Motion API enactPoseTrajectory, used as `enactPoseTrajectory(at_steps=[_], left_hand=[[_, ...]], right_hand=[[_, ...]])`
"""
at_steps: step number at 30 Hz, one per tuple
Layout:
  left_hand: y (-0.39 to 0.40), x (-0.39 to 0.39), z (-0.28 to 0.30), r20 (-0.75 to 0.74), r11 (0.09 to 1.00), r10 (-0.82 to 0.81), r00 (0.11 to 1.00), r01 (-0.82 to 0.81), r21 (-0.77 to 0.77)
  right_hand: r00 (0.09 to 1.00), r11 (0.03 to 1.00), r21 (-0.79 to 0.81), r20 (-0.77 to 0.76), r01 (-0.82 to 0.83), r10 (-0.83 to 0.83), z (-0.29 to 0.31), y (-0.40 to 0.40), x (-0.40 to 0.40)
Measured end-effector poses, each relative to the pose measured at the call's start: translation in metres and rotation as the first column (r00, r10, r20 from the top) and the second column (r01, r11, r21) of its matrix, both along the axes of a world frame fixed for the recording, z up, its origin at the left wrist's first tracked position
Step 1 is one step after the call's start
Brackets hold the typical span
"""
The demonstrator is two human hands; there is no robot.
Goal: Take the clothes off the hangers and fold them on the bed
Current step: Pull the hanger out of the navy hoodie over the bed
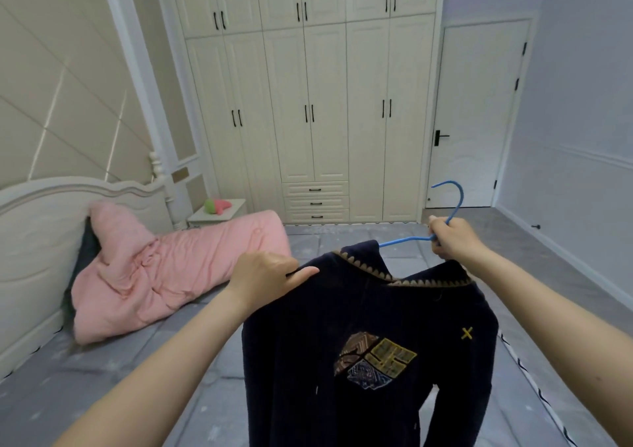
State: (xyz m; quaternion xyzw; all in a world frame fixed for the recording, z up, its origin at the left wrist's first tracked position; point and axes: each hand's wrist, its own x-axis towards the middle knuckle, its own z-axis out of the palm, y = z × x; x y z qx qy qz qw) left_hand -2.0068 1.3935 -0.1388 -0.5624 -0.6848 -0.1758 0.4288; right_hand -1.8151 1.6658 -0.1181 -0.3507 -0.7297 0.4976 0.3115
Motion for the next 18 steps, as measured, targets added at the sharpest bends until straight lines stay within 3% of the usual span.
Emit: enactPoseTrajectory(at_steps=[14, 18], left_hand=[[-0.012, 0.009, -0.001, -0.114, 1.000, -0.028, 0.993, 0.027, -0.009], [-0.015, 0.007, -0.012, -0.025, 0.997, -0.034, 0.999, 0.032, -0.074]], right_hand=[[0.983, 0.950, -0.256, 0.014, 0.181, -0.183, -0.035, 0.029, 0.002], [0.977, 0.930, -0.302, 0.030, 0.211, -0.212, -0.040, 0.020, 0.002]])
